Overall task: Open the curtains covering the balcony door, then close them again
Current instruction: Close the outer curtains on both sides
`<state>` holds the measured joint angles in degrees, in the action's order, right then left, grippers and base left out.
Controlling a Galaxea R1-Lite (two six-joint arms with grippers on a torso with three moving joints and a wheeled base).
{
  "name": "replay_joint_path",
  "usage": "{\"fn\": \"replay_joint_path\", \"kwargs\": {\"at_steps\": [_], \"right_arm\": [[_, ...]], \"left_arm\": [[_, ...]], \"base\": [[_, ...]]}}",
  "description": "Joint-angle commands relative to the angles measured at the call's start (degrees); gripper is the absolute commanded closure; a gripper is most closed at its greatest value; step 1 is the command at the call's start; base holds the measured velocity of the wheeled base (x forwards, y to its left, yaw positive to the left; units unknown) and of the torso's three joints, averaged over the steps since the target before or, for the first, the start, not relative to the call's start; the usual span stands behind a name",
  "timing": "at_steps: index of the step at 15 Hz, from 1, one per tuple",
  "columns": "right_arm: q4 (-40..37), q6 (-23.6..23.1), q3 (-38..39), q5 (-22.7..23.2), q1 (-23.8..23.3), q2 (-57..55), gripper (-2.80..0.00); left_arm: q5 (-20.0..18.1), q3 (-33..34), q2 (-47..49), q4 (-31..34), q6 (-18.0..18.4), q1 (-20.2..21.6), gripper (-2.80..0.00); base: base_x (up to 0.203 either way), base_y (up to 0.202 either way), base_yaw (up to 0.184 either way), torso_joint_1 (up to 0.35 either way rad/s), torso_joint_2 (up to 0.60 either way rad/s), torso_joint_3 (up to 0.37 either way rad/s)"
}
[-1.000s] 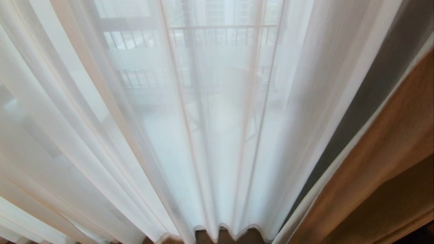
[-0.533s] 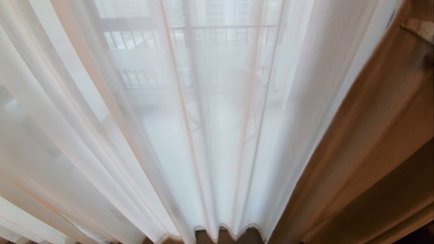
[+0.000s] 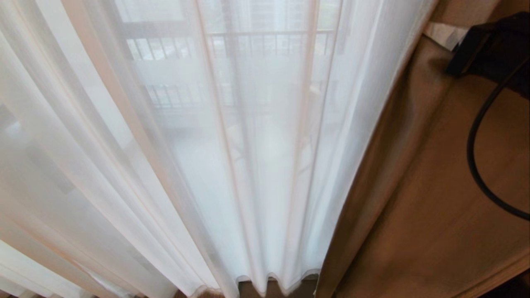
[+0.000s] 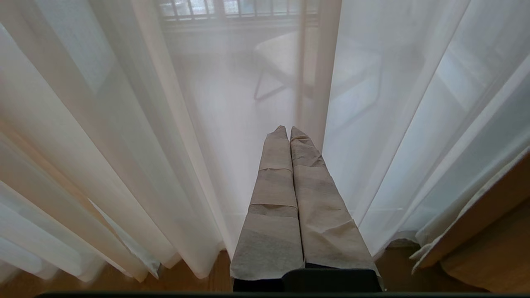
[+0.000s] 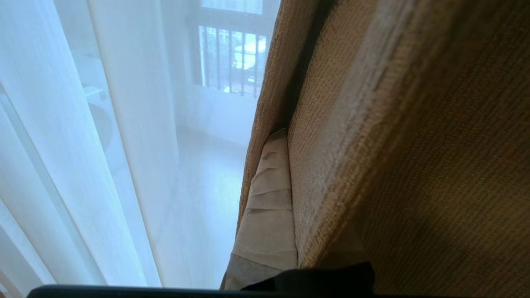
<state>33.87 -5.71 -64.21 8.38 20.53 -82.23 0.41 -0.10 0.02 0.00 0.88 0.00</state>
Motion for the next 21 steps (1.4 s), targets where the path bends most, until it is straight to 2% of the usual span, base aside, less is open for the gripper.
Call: {"fn": "replay_joint_path", "kwargs": {"at_steps": [1, 5, 12, 17, 21], "right_arm": [[-0.12, -0.09, -1.82, -0.57, 2.75, -3.76, 0.00], [0.82, -0.17, -2.50, -3.42, 7.01, -5.61, 0.00], [2.28, -2.39, -2.49, -3.92, 12.39, -7.54, 0.00], [4.33, -2.91, -5.05, -12.63, 19.02, -11.07, 0.00], [4.37, -4.20, -7.33, -15.25, 22.05, -13.16, 0.00]], "left_arm": [[0.02, 0.01, -0.02, 0.00, 0.00, 0.00, 0.00], [0.02, 0.01, -0.02, 0.00, 0.00, 0.00, 0.00], [0.02, 0.01, -0.02, 0.00, 0.00, 0.00, 0.00], [0.02, 0.01, -0.02, 0.00, 0.00, 0.00, 0.00], [0.02, 0.01, -0.02, 0.00, 0.00, 0.00, 0.00]], "base": [[0.000, 0.000, 0.000, 0.000, 0.00, 0.000], [0.000, 0.000, 0.000, 0.000, 0.00, 0.000], [0.000, 0.000, 0.000, 0.000, 0.00, 0.000], [0.000, 0.000, 0.000, 0.000, 0.00, 0.000], [0.000, 0.000, 0.000, 0.000, 0.00, 0.000]]}}
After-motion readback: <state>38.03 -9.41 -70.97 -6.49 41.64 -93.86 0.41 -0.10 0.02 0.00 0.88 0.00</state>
